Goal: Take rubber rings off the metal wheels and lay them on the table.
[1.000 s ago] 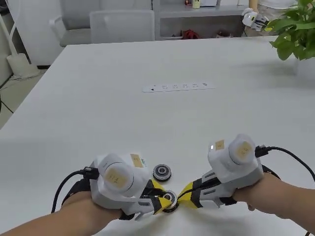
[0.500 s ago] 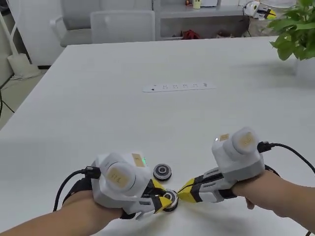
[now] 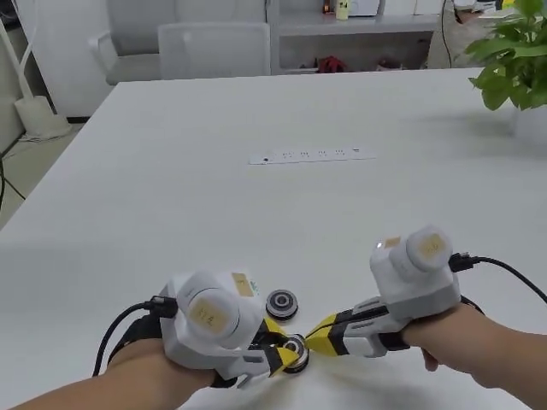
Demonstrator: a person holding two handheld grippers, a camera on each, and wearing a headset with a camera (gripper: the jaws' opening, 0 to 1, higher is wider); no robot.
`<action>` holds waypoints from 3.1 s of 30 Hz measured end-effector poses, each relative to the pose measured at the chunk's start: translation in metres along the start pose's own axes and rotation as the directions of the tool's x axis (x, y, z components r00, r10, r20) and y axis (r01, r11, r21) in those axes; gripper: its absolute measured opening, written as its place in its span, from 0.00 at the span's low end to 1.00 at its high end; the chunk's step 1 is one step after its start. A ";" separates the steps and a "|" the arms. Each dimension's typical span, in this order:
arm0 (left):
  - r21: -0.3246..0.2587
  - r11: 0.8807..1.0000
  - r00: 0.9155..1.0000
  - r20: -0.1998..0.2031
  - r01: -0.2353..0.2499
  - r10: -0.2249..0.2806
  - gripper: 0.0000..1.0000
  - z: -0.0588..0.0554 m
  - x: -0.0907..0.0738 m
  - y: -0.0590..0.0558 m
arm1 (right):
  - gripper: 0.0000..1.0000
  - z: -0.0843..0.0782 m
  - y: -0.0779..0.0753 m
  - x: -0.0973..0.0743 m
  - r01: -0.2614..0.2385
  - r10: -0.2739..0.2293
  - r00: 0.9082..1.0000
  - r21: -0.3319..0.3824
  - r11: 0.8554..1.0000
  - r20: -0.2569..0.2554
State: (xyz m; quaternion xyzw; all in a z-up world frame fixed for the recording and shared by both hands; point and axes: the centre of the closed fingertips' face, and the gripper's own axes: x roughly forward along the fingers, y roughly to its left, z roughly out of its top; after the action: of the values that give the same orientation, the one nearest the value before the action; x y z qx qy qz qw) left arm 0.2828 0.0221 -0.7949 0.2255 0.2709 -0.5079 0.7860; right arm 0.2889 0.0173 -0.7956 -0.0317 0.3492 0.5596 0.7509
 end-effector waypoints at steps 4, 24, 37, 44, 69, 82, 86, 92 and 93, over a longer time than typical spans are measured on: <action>0.000 1.000 1.000 -0.001 -0.001 0.001 0.13 0.000 0.000 0.000 | 0.00 0.001 0.003 0.000 -0.011 0.011 1.000 -0.017 1.000 -0.001; 0.001 1.000 1.000 0.006 0.004 -0.004 0.14 0.001 0.001 0.001 | 0.00 0.004 0.006 0.001 -0.024 0.025 1.000 -0.019 1.000 0.018; 0.016 0.999 0.999 -0.004 0.033 -0.033 0.20 0.002 -0.003 -0.002 | 0.00 0.006 0.011 -0.002 -0.035 0.035 0.999 -0.010 0.999 0.026; 0.041 0.998 0.999 0.000 0.050 -0.050 0.28 0.007 -0.014 -0.008 | 0.00 0.012 0.011 -0.006 -0.038 0.038 0.998 -0.002 0.999 0.045; -0.067 0.998 0.993 0.118 -0.014 0.022 0.56 0.014 -0.072 0.011 | 0.00 0.033 0.027 -0.011 -0.087 0.087 0.993 -0.010 0.996 0.084; -0.114 0.992 0.991 0.120 -0.050 0.064 0.67 -0.006 -0.092 0.024 | 0.00 0.050 0.031 0.000 -0.102 0.101 0.988 0.009 0.995 0.119; -0.123 0.991 0.991 0.115 -0.059 0.073 0.68 -0.011 -0.096 0.026 | 0.00 0.054 0.031 0.006 -0.102 0.100 0.987 0.013 0.995 0.124; -0.129 0.989 0.991 0.108 -0.071 0.085 0.70 -0.018 -0.099 0.026 | 0.00 0.057 0.031 0.015 -0.103 0.100 0.987 0.013 0.995 0.127; -0.131 0.989 0.990 0.108 -0.072 0.087 0.71 -0.019 -0.100 0.027 | 0.00 0.057 0.031 0.018 -0.101 0.099 0.987 0.012 0.995 0.126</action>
State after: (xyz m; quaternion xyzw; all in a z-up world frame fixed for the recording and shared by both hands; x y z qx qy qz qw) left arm 0.2699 0.1114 -0.7414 0.1568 0.2484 -0.4699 0.8324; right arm 0.2922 0.0682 -0.7521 0.0280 0.3078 0.5943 0.7425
